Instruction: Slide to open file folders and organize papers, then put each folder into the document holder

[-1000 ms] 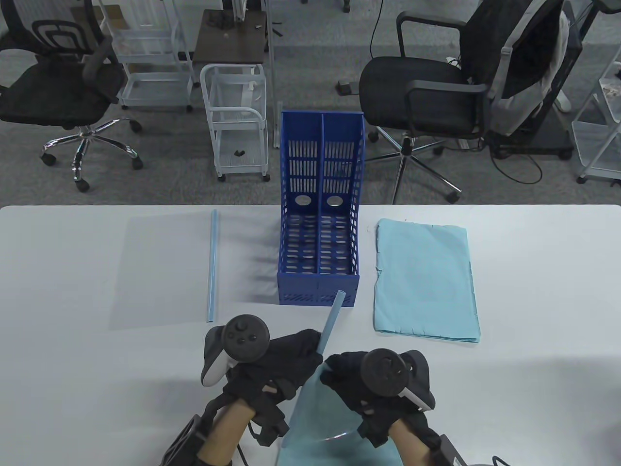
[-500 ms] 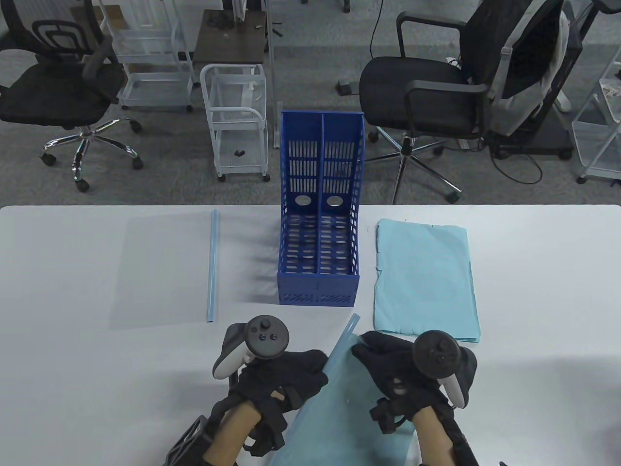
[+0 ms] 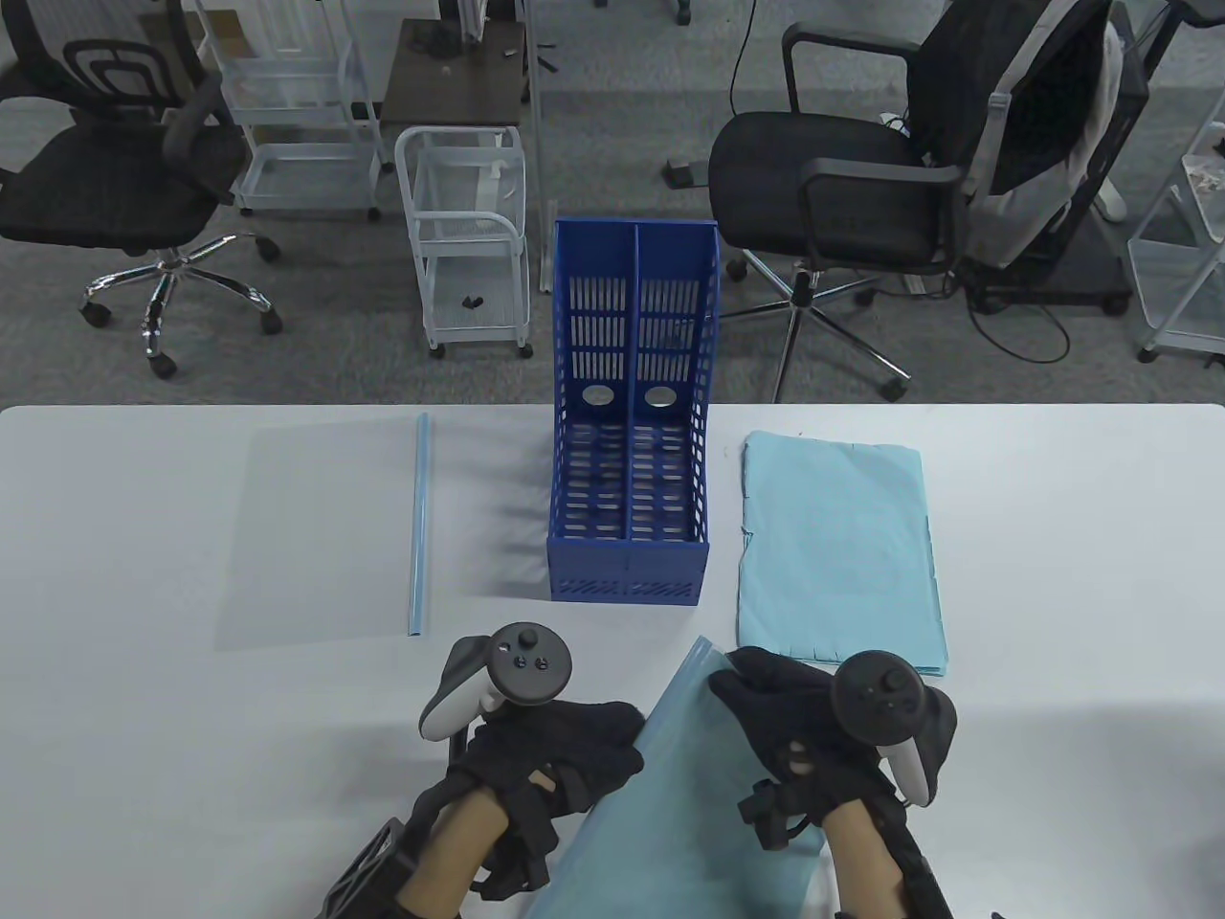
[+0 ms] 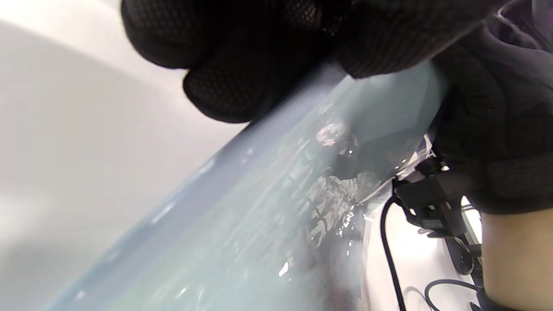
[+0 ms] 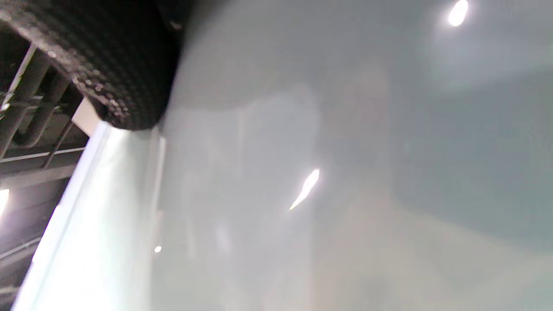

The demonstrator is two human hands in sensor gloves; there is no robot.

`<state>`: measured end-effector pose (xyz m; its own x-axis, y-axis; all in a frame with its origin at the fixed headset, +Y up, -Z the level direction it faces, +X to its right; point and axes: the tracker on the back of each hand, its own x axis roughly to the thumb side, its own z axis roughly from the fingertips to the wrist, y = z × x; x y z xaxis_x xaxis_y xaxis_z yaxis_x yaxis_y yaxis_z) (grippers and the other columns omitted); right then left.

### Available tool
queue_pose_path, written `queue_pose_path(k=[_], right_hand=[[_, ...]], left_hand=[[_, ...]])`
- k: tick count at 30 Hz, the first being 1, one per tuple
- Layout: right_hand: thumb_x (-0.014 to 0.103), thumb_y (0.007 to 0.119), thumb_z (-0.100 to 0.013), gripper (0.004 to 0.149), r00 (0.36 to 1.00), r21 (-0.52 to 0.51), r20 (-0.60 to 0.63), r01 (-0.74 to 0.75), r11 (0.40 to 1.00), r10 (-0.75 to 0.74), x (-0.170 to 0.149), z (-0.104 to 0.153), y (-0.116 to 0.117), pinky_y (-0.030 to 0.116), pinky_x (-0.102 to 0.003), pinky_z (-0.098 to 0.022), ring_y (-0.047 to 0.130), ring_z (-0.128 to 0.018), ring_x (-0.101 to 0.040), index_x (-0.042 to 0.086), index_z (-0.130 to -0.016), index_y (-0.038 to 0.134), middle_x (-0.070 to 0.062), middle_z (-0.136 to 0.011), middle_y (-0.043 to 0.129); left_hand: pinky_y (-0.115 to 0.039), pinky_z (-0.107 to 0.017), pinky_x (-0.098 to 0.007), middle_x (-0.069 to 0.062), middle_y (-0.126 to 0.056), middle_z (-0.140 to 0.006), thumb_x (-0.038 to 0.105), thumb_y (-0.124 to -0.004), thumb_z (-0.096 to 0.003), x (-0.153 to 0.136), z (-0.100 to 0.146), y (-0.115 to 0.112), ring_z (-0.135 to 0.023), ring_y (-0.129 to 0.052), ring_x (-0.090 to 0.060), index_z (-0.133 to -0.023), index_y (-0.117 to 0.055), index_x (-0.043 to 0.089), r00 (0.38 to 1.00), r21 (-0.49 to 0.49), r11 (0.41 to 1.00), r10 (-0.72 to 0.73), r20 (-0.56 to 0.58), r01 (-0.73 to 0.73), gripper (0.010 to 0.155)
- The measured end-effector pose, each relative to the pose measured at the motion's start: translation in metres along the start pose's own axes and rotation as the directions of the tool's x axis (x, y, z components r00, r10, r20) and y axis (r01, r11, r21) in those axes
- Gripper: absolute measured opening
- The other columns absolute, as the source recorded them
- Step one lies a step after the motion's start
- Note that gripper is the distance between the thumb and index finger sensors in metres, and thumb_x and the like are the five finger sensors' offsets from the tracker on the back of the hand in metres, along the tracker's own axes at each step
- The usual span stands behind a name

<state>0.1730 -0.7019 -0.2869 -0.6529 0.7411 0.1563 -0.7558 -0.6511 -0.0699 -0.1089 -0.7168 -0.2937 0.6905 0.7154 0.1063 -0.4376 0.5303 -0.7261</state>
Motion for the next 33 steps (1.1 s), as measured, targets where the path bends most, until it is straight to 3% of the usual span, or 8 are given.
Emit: queue_pose_path(k=[4, 11, 13, 16, 21, 25, 28, 33], right_hand=[[0.05, 0.086, -0.036, 0.039, 0.992, -0.028, 0.096, 0.079, 0.996, -0.076, 0.007, 0.004, -0.005, 0.089, -0.039, -0.039, 0.099, -0.032, -0.016, 0.028, -0.067, 0.096, 0.003, -0.047, 0.104], [0.05, 0.086, -0.037, 0.039, 0.978, -0.102, 0.185, 0.115, 0.988, -0.095, 0.014, 0.01, -0.012, 0.087, -0.042, -0.046, 0.099, -0.041, -0.018, 0.029, -0.07, 0.093, 0.004, -0.054, 0.103], [0.059, 0.08, -0.038, 0.057, 0.982, -0.147, 0.182, 0.069, 0.987, -0.042, 0.017, 0.015, -0.018, 0.074, -0.054, -0.064, 0.093, -0.071, -0.026, 0.032, -0.088, 0.08, 0.003, -0.084, 0.093], [0.069, 0.074, -0.038, 0.076, 0.99, -0.313, 0.132, 0.003, 0.95, 0.04, 0.017, 0.025, -0.037, 0.054, -0.061, -0.076, 0.066, -0.102, -0.029, 0.036, -0.103, 0.053, 0.004, -0.112, 0.062], [0.07, 0.072, -0.038, 0.084, 0.993, -0.363, 0.03, -0.098, 0.927, 0.116, 0.006, 0.026, -0.05, 0.045, -0.064, -0.076, 0.051, -0.108, -0.035, 0.031, -0.106, 0.04, -0.002, -0.118, 0.046], [0.069, 0.072, -0.039, 0.087, 0.982, -0.193, -0.038, -0.191, 0.962, 0.187, 0.001, 0.015, -0.021, 0.041, -0.064, -0.075, 0.043, -0.109, -0.038, 0.028, -0.106, 0.036, -0.005, -0.119, 0.037], [0.069, 0.072, -0.038, 0.088, 0.949, -0.082, -0.018, -0.316, 0.945, 0.315, 0.004, 0.011, 0.005, 0.04, -0.064, -0.074, 0.039, -0.109, -0.038, 0.029, -0.106, 0.034, -0.006, -0.119, 0.033], [0.071, 0.07, -0.037, 0.09, 0.878, 0.062, 0.026, -0.478, 0.876, 0.477, 0.006, 0.009, 0.04, 0.037, -0.061, -0.075, 0.034, -0.11, -0.036, 0.029, -0.105, 0.029, -0.005, -0.118, 0.026]], left_hand=[[-0.079, -0.068, -0.052, -0.001, -0.079, -0.111, 0.057, -0.09, -0.0441, -0.027, -0.015, -0.008, -0.092, -0.092, -0.035, -0.111, -0.063, 0.031, 0.992, -0.191, 0.973, 0.118, -0.049, -0.126, 0.076], [-0.088, -0.059, -0.048, -0.002, -0.092, -0.1, 0.041, -0.081, -0.0512, -0.032, -0.031, -0.022, -0.082, -0.102, -0.033, -0.105, -0.076, 0.039, 0.96, -0.326, 0.916, 0.271, 0.076, -0.233, 0.054], [-0.089, -0.057, -0.048, -0.003, -0.093, -0.099, 0.038, -0.081, -0.0517, -0.031, -0.027, -0.015, -0.079, -0.104, -0.033, -0.105, -0.076, 0.039, 0.957, -0.292, 0.925, 0.278, 0.088, -0.242, 0.053], [-0.089, -0.057, -0.049, -0.003, -0.089, -0.103, 0.032, -0.081, -0.0521, -0.035, -0.013, 0.007, -0.08, -0.104, -0.035, -0.106, -0.073, 0.042, 0.918, -0.192, 0.922, 0.366, 0.15, -0.336, 0.055], [-0.087, -0.061, -0.051, -0.003, -0.083, -0.107, 0.029, -0.079, -0.0525, -0.04, 0.033, 0.054, -0.086, -0.098, -0.037, -0.106, -0.072, 0.043, 0.716, 0.083, 0.777, 0.525, 0.46, -0.624, 0.056], [-0.084, -0.065, -0.051, -0.002, -0.08, -0.11, 0.028, -0.079, -0.052, -0.026, 0.07, 0.075, -0.091, -0.094, -0.036, -0.105, -0.072, 0.045, 0.616, 0.417, 0.492, 0.363, 0.7, -0.764, 0.056], [-0.08, -0.07, -0.049, 0.001, -0.076, -0.111, 0.03, -0.078, -0.0519, -0.008, 0.075, 0.083, -0.096, -0.09, -0.033, -0.105, -0.07, 0.048, 0.598, 0.515, 0.331, 0.239, 0.765, -0.791, 0.057], [-0.072, -0.075, -0.047, 0.004, -0.071, -0.113, 0.03, -0.076, -0.0517, 0.019, 0.049, 0.103, -0.102, -0.083, -0.03, -0.104, -0.066, 0.05, 0.625, 0.58, 0.258, 0.147, 0.767, -0.773, 0.057]])
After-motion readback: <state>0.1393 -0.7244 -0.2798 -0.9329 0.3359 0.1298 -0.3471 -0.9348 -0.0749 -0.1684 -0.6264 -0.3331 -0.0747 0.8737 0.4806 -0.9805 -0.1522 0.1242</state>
